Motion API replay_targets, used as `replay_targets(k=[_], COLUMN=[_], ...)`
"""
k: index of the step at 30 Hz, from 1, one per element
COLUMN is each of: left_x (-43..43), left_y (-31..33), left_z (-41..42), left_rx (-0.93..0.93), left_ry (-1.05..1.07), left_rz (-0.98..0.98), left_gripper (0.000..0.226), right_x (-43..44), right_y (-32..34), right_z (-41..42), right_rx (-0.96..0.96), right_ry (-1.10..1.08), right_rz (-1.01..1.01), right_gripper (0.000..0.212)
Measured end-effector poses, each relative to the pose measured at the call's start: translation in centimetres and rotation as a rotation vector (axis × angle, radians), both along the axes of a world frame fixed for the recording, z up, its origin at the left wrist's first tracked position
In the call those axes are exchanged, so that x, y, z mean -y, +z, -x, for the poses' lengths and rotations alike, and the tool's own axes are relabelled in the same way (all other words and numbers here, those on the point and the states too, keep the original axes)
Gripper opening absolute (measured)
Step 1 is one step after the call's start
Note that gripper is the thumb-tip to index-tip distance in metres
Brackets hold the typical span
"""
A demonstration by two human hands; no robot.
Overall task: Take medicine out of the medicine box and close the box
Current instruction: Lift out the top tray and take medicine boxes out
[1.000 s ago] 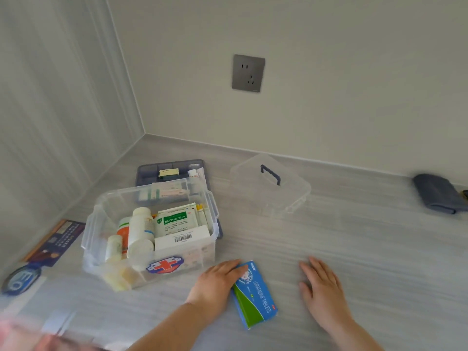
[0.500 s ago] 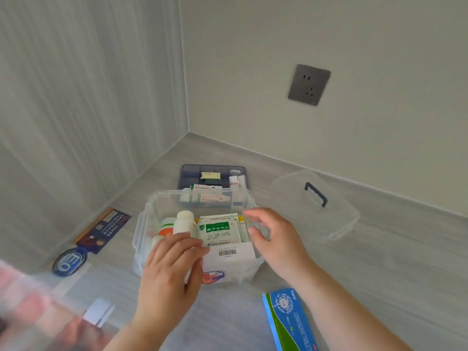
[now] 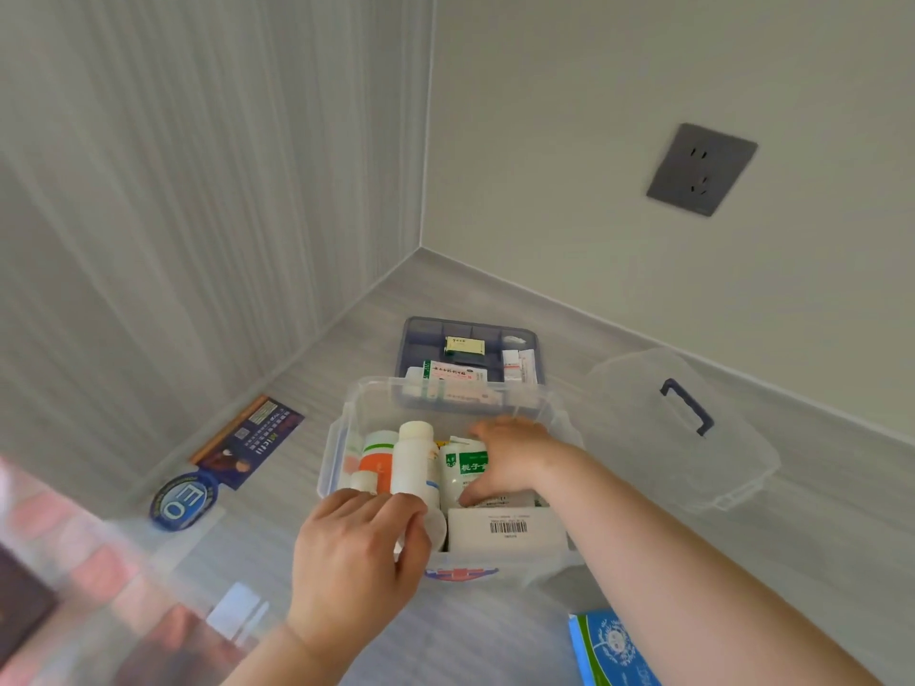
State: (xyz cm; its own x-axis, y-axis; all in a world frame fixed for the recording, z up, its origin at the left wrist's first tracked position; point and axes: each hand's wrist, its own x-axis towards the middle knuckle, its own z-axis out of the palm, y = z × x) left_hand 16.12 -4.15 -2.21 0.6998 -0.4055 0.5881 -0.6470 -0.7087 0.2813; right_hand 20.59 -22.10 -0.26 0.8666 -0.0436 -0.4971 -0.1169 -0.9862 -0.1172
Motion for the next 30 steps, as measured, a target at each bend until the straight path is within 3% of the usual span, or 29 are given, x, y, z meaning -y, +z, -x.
replay_targets(k=[3,9,13,16,23,26,30], left_x=[0.0,0.0,0.0,0.0,0.1,0.4,2.2], left_y=[0.0,0.2,0.2,0.3,1.0,1.8,2.5], left_z=[-0.1,0.0,0.1,0.1,0.5,0.6,1.0], left_rx=[-0.017,-0.033,-0.049,-0.057,-0.129,-0.172,-0.196], left_ry=[0.005,0.004,0.002,-0.005,-0.027,-0.049,-0.106], left_rz=[-0.006,-0.024,-0.023,-0.020,-0.056,-0.089,-0.076], left_gripper=[0.028,0.029,0.029,0.029,0.031,0.033,0.034], right_x=[0.3,0.1,0.3,0.6,4.1,7.1,10.5], right_y=[0.1,1.2,2.2,3.0,7.3,8.2,6.5], right_z=[0.1,0.6,0.8,1.4,5.2,8.2,12.3], right_rx=[0.015,-0.019,-0.066,0.005,0.385,0.566,0.578], right_ry=[0.003,0.004,0.021,0.021,-0.268,-0.454,-0.687], right_rz=[0.006,-0.088,-0.119,-0.185,-0.479,-0.589,-0.609], right_gripper=[0.071,0.035,0.031,0.029,0.011,0.020,0.020])
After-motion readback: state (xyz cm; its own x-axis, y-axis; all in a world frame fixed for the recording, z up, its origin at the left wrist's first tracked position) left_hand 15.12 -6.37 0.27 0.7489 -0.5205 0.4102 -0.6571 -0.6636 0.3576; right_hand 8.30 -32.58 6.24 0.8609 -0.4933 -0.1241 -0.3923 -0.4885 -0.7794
